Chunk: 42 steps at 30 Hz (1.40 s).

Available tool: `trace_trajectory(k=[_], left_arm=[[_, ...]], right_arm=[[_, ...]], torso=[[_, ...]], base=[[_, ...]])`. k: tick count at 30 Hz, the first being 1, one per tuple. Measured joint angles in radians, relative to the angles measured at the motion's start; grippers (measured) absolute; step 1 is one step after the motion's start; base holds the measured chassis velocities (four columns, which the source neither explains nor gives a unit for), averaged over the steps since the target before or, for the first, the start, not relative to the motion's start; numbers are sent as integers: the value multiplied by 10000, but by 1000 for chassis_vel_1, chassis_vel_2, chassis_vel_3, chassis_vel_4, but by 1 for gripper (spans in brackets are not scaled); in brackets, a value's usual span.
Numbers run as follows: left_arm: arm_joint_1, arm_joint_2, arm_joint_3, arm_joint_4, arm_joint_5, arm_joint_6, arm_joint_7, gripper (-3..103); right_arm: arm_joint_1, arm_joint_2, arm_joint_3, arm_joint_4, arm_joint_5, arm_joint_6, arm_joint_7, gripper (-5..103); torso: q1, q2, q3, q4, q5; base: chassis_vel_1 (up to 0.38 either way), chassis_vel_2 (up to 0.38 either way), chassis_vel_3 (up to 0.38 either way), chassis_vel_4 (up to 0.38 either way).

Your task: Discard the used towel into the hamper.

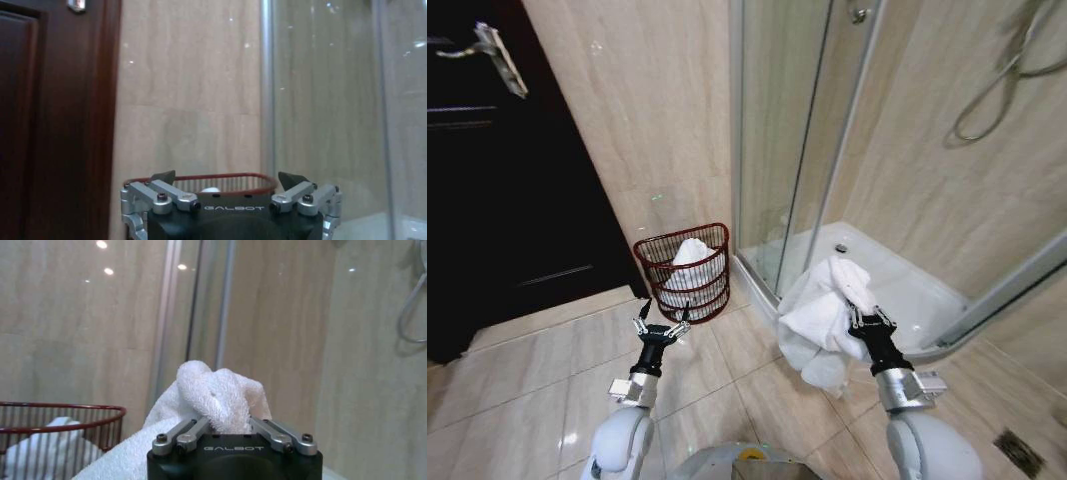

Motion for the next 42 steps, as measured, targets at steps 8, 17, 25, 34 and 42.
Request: trace_trajectory(k=[8,17,25,34,42], left_arm=[[23,-50,3,-41,68,-13,3,100],[12,-83,96,-67,92,-175,-291,100],[50,-80,128,-96,136,-271,-363,100],[103,-77,121,-180,137,-283,-363,100],[192,-97,151,-306,240,-137,-366,100]], right_arm=[[30,-33,14,-65,38,44,-13,14],[48,-68,24,-68,55,51,-28,14],[-12,-60,36,-69,29,53,-76,14],[-47,-48,19,-59,-7,68,-128,14],[-113,-50,-13,-43,-83,113,-236,14]], torso=[[0,0,0,1,-1],[0,0,0,3,-2],[0,0,0,0,-1],[-1,0,0,0,-2],[-1,0,0,0,-2]], base=[[79,78,99,104],[68,71,49,56],[0,0,0,0],[58,55,-53,-53],[62,58,-69,-69]])
